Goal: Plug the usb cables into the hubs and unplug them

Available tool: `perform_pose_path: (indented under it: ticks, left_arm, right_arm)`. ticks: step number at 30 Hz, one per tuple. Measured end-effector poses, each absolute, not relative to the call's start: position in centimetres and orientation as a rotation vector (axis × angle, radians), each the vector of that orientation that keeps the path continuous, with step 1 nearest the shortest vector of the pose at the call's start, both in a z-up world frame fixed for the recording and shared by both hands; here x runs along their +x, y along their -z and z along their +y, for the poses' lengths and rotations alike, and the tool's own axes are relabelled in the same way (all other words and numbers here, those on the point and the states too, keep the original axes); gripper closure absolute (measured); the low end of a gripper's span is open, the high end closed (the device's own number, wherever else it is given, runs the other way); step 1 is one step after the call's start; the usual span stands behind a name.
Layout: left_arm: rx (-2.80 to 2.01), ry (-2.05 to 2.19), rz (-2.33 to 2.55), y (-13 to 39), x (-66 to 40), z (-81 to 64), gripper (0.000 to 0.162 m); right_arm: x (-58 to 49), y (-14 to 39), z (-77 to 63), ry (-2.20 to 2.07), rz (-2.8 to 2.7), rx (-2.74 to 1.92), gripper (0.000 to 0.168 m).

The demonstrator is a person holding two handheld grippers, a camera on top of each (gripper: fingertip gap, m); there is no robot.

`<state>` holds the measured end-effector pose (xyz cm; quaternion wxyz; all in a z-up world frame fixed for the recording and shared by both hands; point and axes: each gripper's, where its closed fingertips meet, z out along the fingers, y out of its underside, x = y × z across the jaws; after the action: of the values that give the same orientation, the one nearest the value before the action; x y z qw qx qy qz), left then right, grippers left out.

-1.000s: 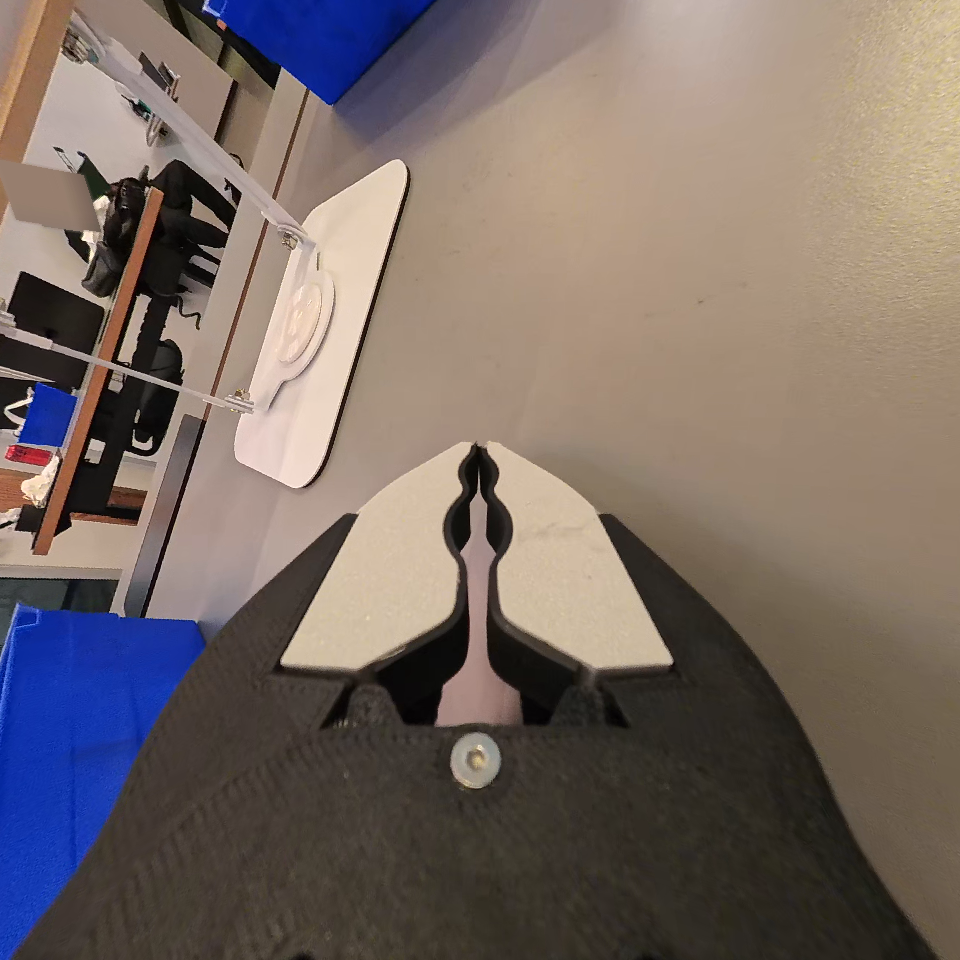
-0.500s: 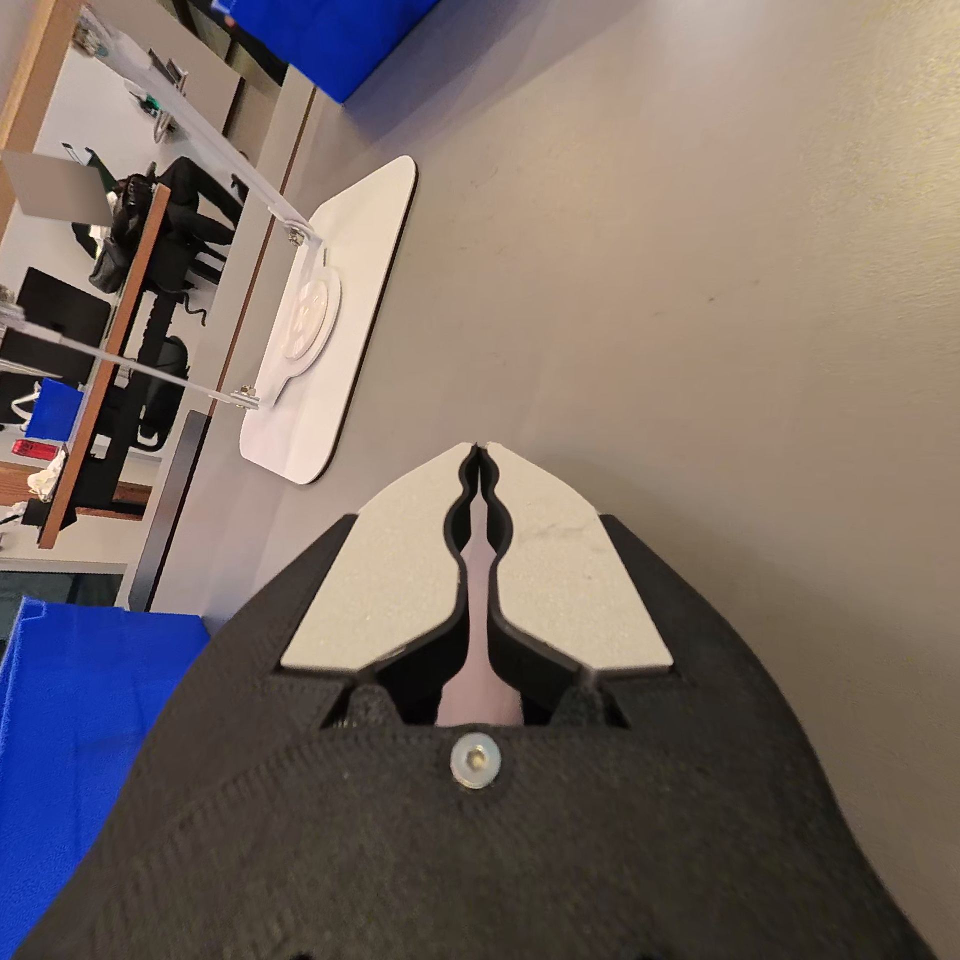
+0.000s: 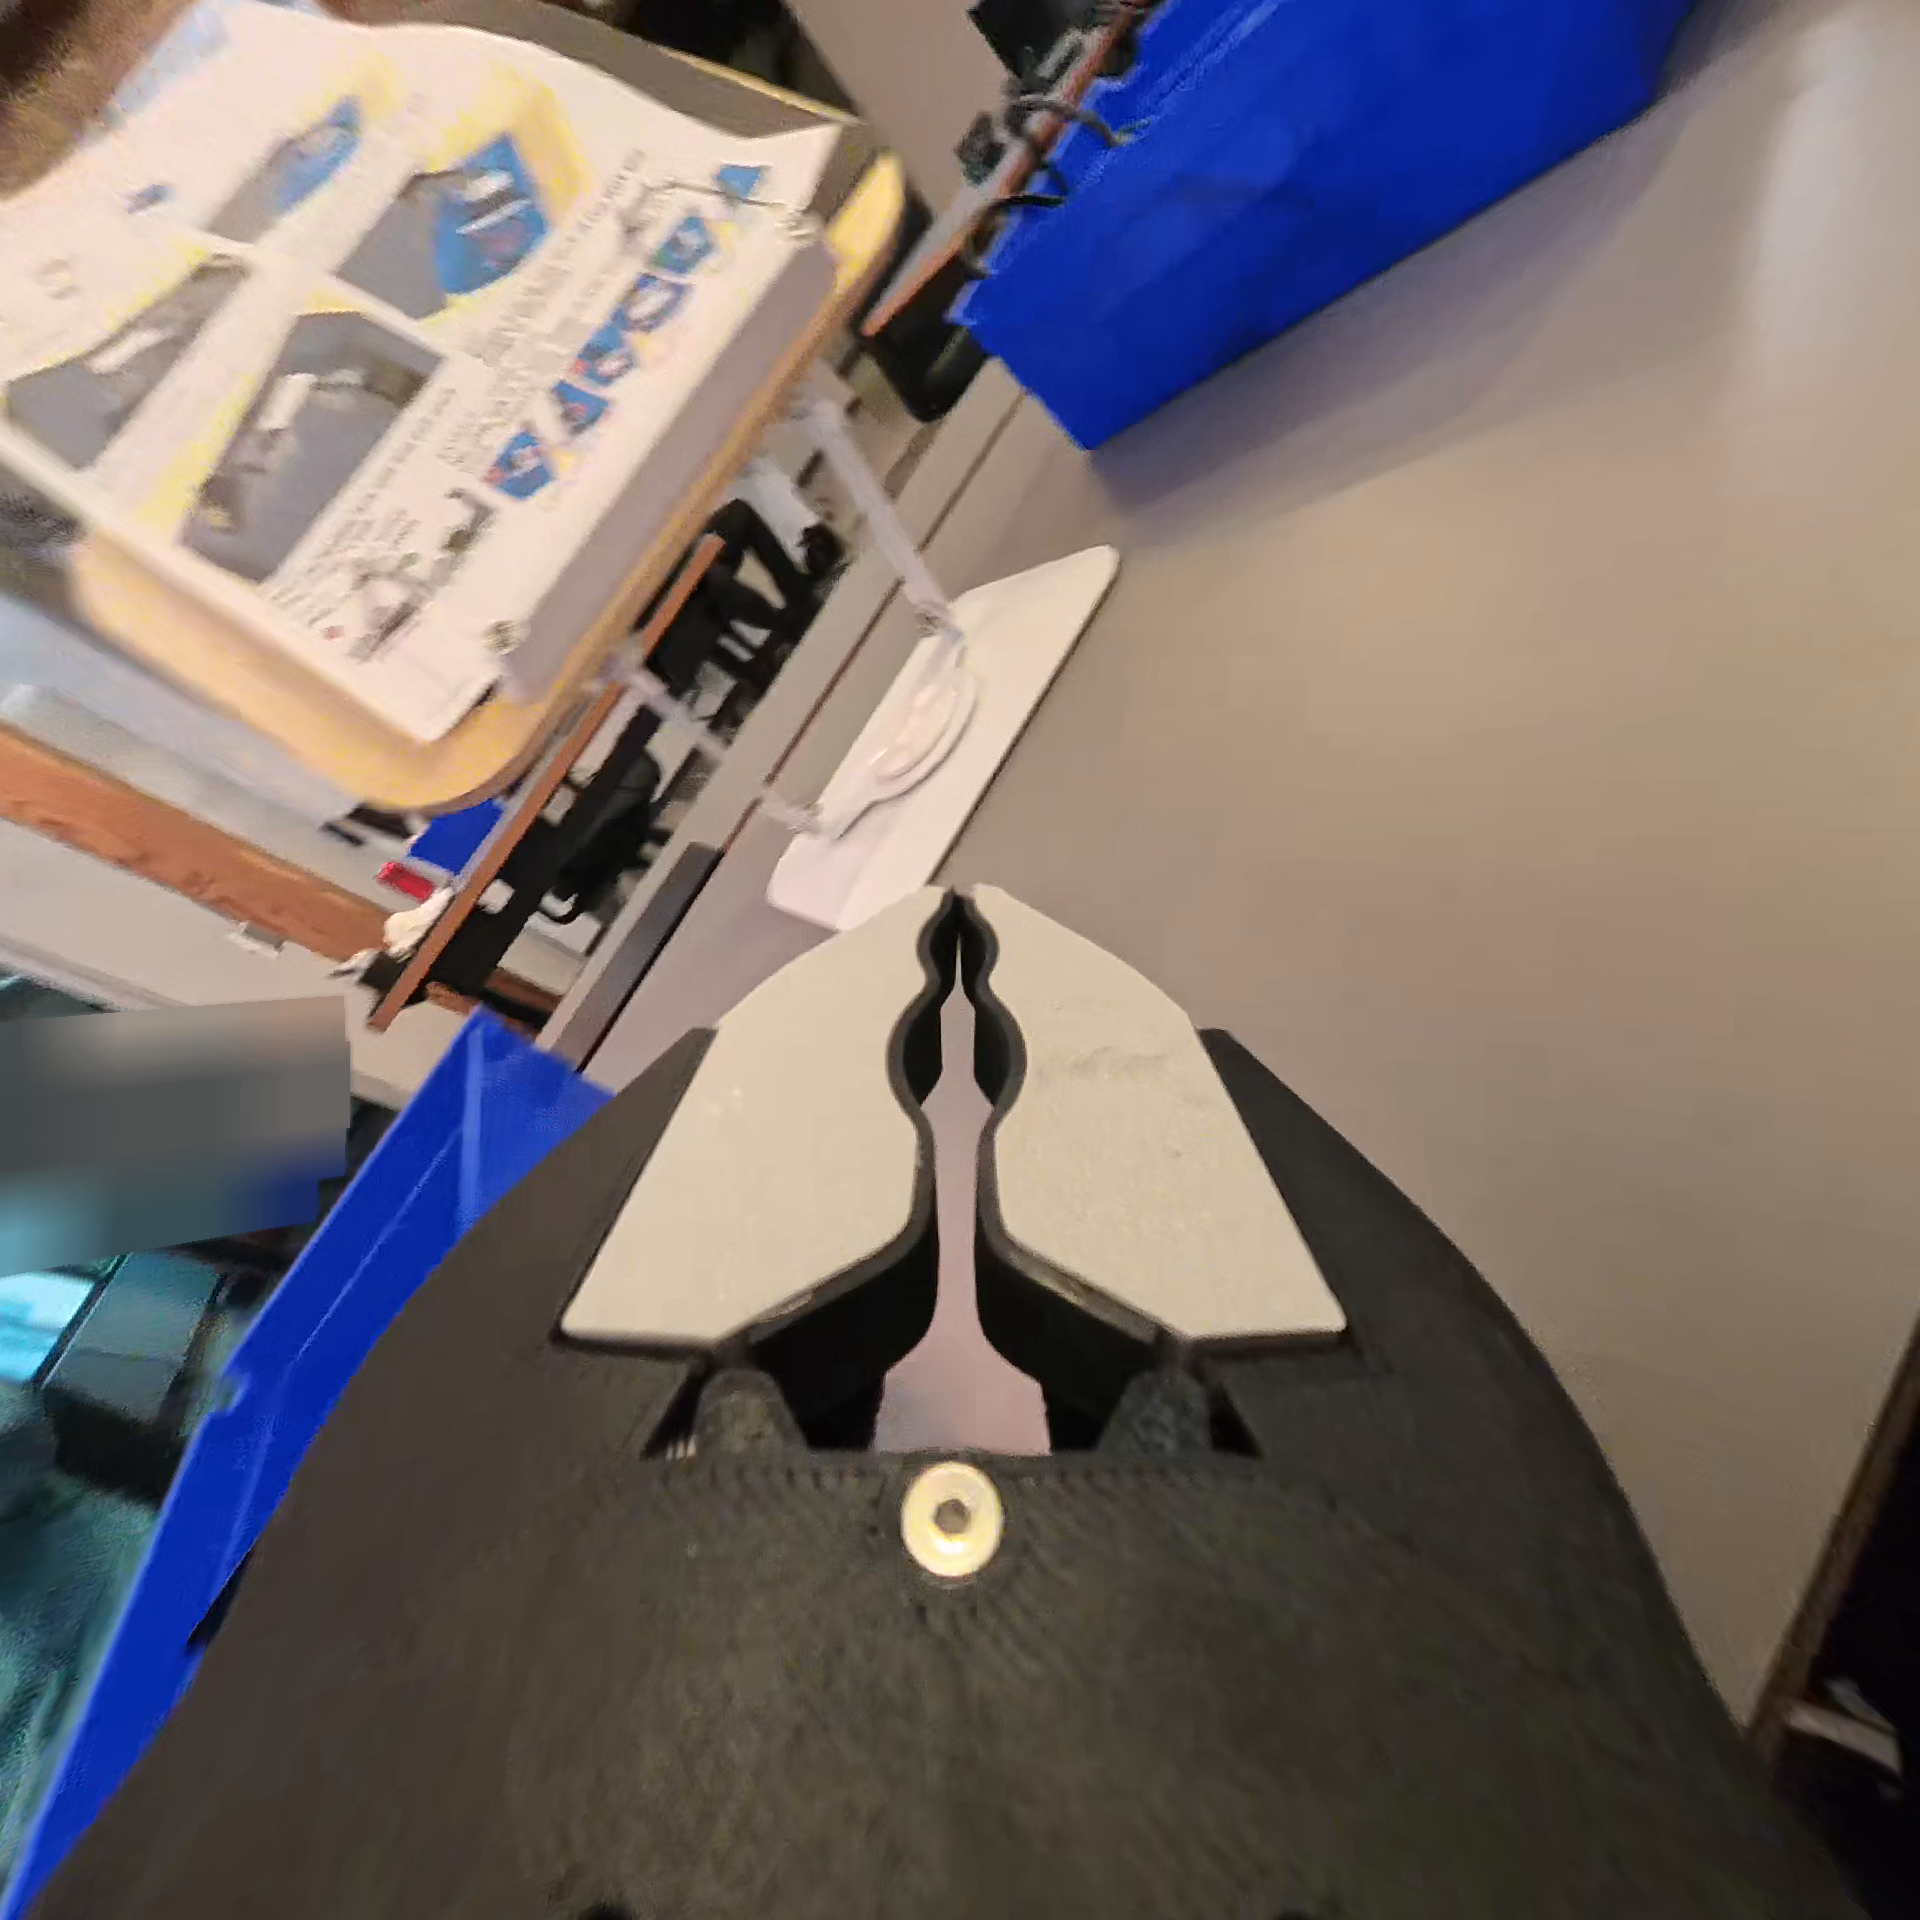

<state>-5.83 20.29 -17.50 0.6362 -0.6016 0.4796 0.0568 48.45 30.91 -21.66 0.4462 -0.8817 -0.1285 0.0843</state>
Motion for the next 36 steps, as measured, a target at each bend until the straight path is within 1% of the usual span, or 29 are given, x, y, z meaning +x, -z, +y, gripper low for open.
perform_pose_path:
  ticks: [3, 6, 10, 14, 18, 20, 22, 24, 25, 26, 32, 36]
  left_arm:
    - [-1.399, -0.192, 0.906, 14.8, -11.4, 19.9, 0.162]
    - [-1.465, -0.236, 0.767, 13.4, -17.4, 20.1, 0.160]
    - [-1.535, -0.344, 0.583, 11.8, -25.6, 20.8, 0.141]
    - [-1.625, -0.320, 0.406, 11.2, -32.4, 22.3, 0.122]
    - [-1.736, -0.279, 0.278, 12.1, -37.9, 25.0, 0.096]
    - [-1.814, -0.279, 0.285, 13.6, -39.7, 26.4, 0.095]
    - [-1.954, -0.147, 0.305, 16.7, -39.9, 28.0, 0.092]
    - [-2.031, -0.113, 0.310, 19.1, -40.5, 29.3, 0.090]
    - [-2.065, -0.102, 0.320, 20.2, -40.6, 29.7, 0.092]
    - [-2.089, -0.081, 0.332, 20.9, -40.5, 30.1, 0.097]
    - [-2.042, 0.128, 0.302, 20.9, -39.8, 31.5, 0.157]
    - [-2.037, 0.097, 0.314, 20.8, -39.7, 31.7, 0.158]
  right_arm:
    - [48.4, 21.7, 30.1, -0.214, -0.340, -2.184, 0.164]
    - [48.3, 21.7, 29.5, -0.227, -0.348, -2.182, 0.164]
    - [48.1, 21.7, 29.2, -0.225, -0.365, -2.186, 0.164]
    - [48.1, 21.7, 29.1, -0.225, -0.378, -2.185, 0.164]
    - [47.9, 21.7, 28.9, -0.222, -0.406, -2.183, 0.164]
    - [47.9, 21.7, 28.8, -0.223, -0.419, -2.180, 0.164]
    - [47.7, 21.7, 28.6, -0.233, -0.427, -2.174, 0.164]
    - [47.6, 21.7, 28.4, -0.243, -0.441, -2.172, 0.164]
    - [47.5, 21.7, 28.3, -0.245, -0.456, -2.172, 0.164]
    - [47.4, 21.7, 28.2, -0.251, -0.467, -2.172, 0.164]
    - [46.7, 21.7, 27.5, -0.290, -0.569, -2.158, 0.164]
    - [46.1, 21.7, 27.2, -0.337, -0.633, -2.145, 0.164]
